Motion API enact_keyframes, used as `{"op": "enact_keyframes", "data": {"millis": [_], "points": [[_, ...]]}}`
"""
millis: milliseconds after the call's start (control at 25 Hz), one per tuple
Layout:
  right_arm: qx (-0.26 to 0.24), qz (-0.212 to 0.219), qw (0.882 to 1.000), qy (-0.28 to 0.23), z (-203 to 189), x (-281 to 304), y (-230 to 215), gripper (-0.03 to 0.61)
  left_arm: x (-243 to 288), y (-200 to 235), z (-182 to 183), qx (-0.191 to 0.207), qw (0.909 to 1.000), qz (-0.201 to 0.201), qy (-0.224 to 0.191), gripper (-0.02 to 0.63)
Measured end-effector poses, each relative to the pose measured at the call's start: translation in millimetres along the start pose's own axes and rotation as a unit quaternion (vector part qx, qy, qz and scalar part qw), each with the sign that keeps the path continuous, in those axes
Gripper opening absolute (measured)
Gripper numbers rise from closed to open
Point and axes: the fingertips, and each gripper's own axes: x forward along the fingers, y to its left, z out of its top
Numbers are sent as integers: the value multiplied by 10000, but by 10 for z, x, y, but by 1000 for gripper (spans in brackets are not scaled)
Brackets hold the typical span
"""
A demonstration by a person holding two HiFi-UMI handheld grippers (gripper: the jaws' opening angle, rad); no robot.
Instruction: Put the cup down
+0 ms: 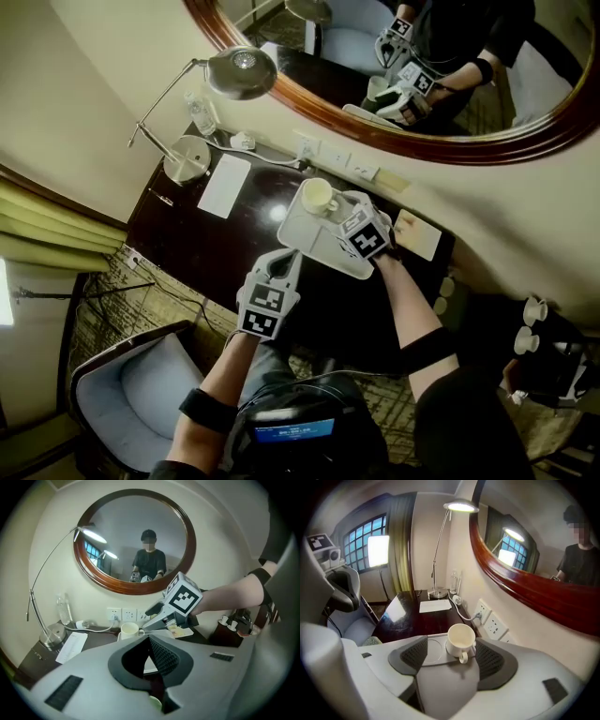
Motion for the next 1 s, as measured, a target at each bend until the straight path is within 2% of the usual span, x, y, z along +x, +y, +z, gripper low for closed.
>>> {"op": "enact_keyframes", "data": {"millis": [120,280,480,800,1000], "points": [[379,-100,9987,-327,-79,-414,113,221,-157,-141,7,-65,9999,56,-72,3],[672,-243,9954,-634,-282,-882,275,97,-329,-366,-47,-122,9998,102,-102,3],[1015,-222,9908,-864,-585,-1324,510,6,-515,-591,-145,-116,9992,371,-105,3],[1574,-38,9815,-1093,-1026,-1703,900,2,-767,-765,-333,-334,9953,908,-106,3],[1897,0,9739,-1250,-1205,-1862,1048,3,-844,-889,-436,-492,9938,989,-89,3]]}}
